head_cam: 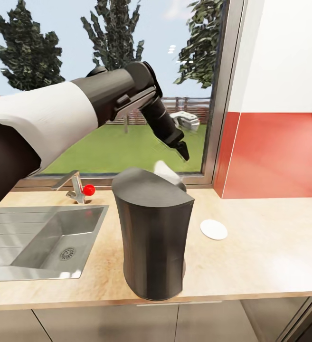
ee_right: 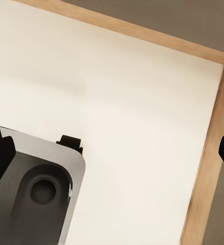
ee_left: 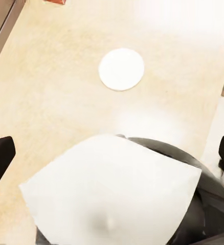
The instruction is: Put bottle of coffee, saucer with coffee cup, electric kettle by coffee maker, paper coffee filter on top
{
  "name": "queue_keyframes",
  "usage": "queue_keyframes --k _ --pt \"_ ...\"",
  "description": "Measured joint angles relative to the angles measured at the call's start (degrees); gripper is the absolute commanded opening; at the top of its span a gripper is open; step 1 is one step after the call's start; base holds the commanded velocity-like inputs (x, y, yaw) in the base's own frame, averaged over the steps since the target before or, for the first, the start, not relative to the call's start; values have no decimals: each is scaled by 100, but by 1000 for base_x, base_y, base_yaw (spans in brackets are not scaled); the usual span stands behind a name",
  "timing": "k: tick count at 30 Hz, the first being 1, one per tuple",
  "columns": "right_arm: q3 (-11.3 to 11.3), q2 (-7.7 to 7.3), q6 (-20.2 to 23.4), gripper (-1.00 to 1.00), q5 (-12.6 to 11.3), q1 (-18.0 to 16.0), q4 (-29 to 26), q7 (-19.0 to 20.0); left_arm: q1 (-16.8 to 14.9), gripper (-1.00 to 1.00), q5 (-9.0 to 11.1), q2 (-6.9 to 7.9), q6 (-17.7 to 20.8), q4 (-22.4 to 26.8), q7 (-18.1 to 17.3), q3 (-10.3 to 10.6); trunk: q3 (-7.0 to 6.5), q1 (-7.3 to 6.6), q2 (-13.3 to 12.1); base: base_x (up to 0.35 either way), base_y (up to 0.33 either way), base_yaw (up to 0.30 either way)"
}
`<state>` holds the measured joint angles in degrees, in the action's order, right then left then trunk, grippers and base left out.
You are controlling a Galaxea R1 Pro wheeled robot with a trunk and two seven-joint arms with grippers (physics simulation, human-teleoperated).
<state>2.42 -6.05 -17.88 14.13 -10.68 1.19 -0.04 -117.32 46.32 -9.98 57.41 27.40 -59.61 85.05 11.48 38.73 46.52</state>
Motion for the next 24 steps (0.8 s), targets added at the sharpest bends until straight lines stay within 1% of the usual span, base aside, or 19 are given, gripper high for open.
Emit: queue_keyframes --k 1,2,3,4,7,8,9,10,12,14,18,24 --pt "0 0 -1 100 0 0 0 -1 0 100 -4 0 -3 -2 1 -66 0 0 0 0 0 0" --pt "0 0 0 100 0 1 0 -2 0 100 -1 0 -8 -4 6 -214 0 0 0 0 0 0" --pt "0 0 0 100 0 0 0 -2 0 100 -1 0 -12 -5 13 -391 -1 0 0 0 0 0" --pt "0 0 -2 100 0 0 0 1 0 100 -1 0 -19 -2 23 -667 -6 0 1 0 0 0" --pt "0 0 -3 100 0 1 0 3 0 100 -6 -1 -31 0 39 -1143 -27 0 0 0 0 0" --pt "0 0 -3 100 0 1 0 3 0 100 -9 -1 -34 0 41 -1216 -35 0 0 0 0 0" --pt "0 0 -3 100 1 2 0 4 0 100 -5 -1 -35 1 46 -1404 -43 0 1 0 0 0" --pt "0 0 -3 100 0 1 0 3 0 100 -8 -1 -39 1 49 -1503 -52 0 0 0 0 0" --pt "0 0 -4 100 0 1 0 2 0 100 -10 -1 -45 1 52 -1611 -69 0 0 -41 0 0" --pt "0 0 -4 100 0 -2 0 -1 0 100 -11 -1 -51 1 51 -1650 -87 1 0 -159 0 0" --pt "0 0 -4 100 0 1 0 0 0 100 -12 -1 -63 1 50 -1683 -113 3 -1 -273 0 0" --pt "6 -19 -3 100 0 -2 0 4 0 100 -11 -1 -66 53 49 -1692 -119 4 -1 -328 0 0"
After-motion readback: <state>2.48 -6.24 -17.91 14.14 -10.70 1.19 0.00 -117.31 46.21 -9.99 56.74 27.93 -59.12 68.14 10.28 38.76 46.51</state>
